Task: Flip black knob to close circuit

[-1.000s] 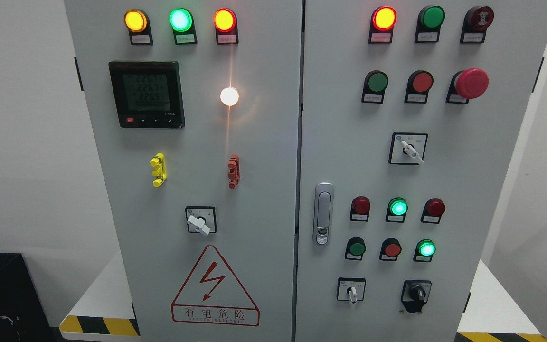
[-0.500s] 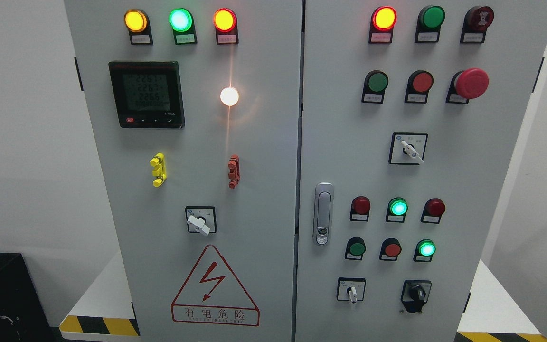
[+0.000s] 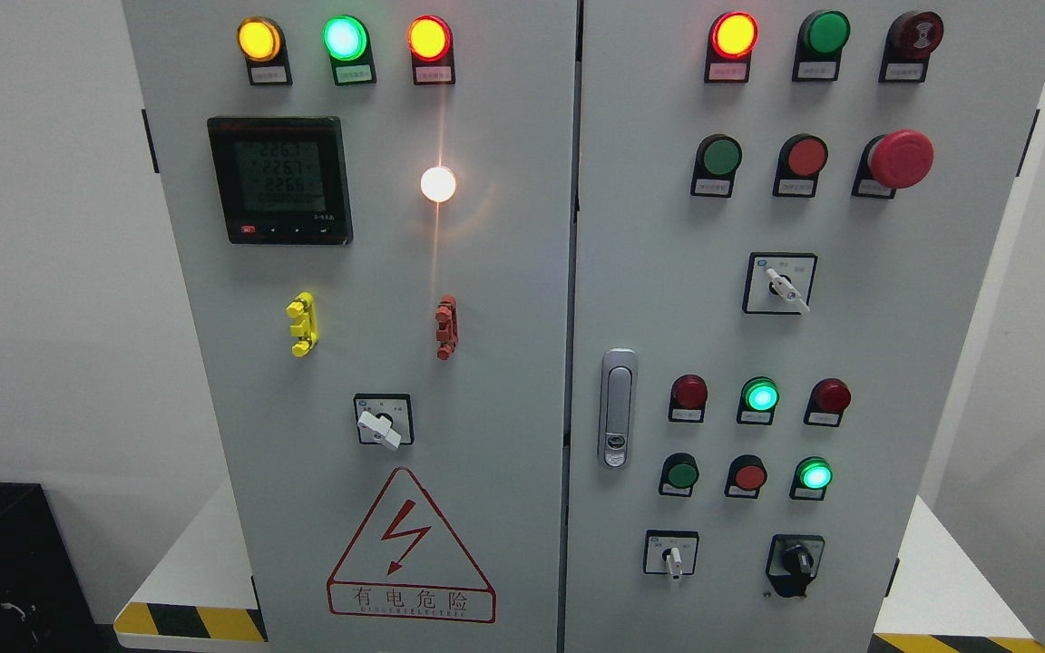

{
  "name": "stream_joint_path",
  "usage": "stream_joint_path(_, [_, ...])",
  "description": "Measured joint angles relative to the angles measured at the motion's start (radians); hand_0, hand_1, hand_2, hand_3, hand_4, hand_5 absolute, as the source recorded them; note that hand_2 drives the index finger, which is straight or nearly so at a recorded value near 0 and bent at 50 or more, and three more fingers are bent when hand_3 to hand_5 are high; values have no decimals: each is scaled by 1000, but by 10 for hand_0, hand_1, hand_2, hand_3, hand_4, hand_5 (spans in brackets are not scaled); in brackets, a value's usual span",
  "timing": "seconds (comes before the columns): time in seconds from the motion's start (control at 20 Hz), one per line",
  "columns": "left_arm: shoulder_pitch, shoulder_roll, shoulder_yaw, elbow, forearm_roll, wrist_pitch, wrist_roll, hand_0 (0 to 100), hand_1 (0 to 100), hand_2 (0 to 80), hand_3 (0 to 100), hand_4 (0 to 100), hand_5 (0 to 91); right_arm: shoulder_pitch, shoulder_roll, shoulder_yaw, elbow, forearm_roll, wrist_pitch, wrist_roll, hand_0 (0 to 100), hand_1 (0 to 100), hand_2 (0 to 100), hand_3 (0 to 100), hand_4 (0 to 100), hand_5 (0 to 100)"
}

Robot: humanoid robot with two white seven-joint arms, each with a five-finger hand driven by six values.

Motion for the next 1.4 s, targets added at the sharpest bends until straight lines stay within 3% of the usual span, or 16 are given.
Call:
stream_joint_path(0.8, [0,0,0,0,0,0,0,120,556,0,0,0,0,-126,5,4,-20,35,93,58,0,0,936,1000,1000,1000])
stream_joint_path(1.4, [0,0,0,0,0,0,0,120,556,0,0,0,0,-186,7,1,-15,112,101,90,0,0,937,1000,1000,1000])
